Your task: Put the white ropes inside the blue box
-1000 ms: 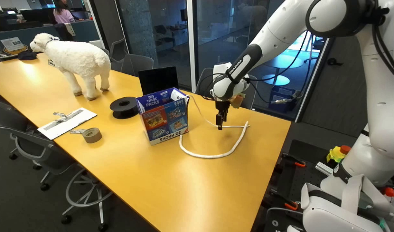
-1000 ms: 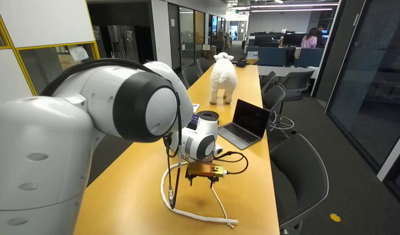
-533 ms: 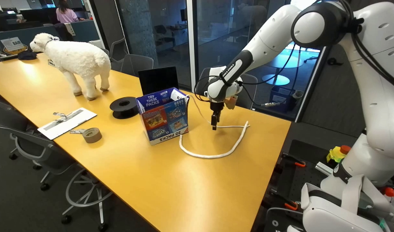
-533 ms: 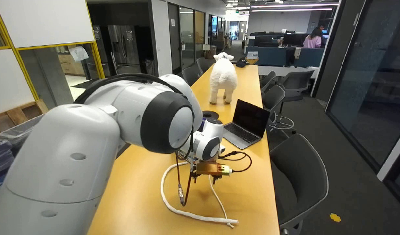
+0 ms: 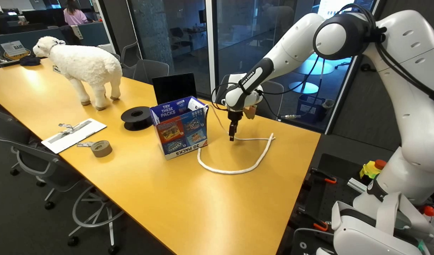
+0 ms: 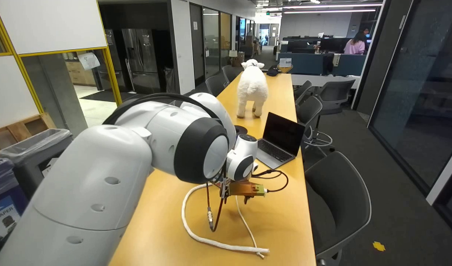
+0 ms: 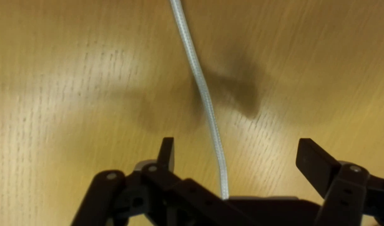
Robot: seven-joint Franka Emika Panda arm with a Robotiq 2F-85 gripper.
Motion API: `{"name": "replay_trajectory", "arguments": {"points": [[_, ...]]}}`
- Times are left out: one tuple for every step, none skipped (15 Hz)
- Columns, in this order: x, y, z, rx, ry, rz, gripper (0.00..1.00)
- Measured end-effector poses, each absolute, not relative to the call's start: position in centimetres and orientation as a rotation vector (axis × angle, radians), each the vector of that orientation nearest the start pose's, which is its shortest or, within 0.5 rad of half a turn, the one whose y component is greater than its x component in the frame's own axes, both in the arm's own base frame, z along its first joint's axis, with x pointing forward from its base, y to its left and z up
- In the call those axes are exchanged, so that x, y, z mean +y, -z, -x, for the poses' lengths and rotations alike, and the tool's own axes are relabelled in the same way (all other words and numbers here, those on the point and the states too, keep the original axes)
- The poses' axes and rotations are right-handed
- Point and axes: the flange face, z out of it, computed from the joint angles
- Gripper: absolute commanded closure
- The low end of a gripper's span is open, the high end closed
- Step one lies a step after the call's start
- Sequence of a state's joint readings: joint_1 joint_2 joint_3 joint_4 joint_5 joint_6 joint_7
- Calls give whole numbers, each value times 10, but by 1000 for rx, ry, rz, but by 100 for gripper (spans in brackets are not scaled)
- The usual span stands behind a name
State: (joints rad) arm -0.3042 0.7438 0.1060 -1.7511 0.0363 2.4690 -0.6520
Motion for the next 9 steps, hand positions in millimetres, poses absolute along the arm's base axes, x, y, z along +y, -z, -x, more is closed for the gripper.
{"name": "replay_trajectory", "arguments": {"points": [[-135, -144, -646, -603, 33, 2982, 0], [-136, -141, -648, -599, 39, 2976, 0], [-137, -139, -650, -595, 44, 2972, 0], [-138, -137, -652, -592, 50, 2969, 0], [-139, -135, -654, -590, 55, 2966, 0], [-140, -135, -655, -591, 61, 2963, 0], [-140, -134, -657, -592, 67, 2960, 0], [-141, -133, -659, -595, 71, 2958, 0], [-141, -132, -659, -597, 73, 2957, 0]]}}
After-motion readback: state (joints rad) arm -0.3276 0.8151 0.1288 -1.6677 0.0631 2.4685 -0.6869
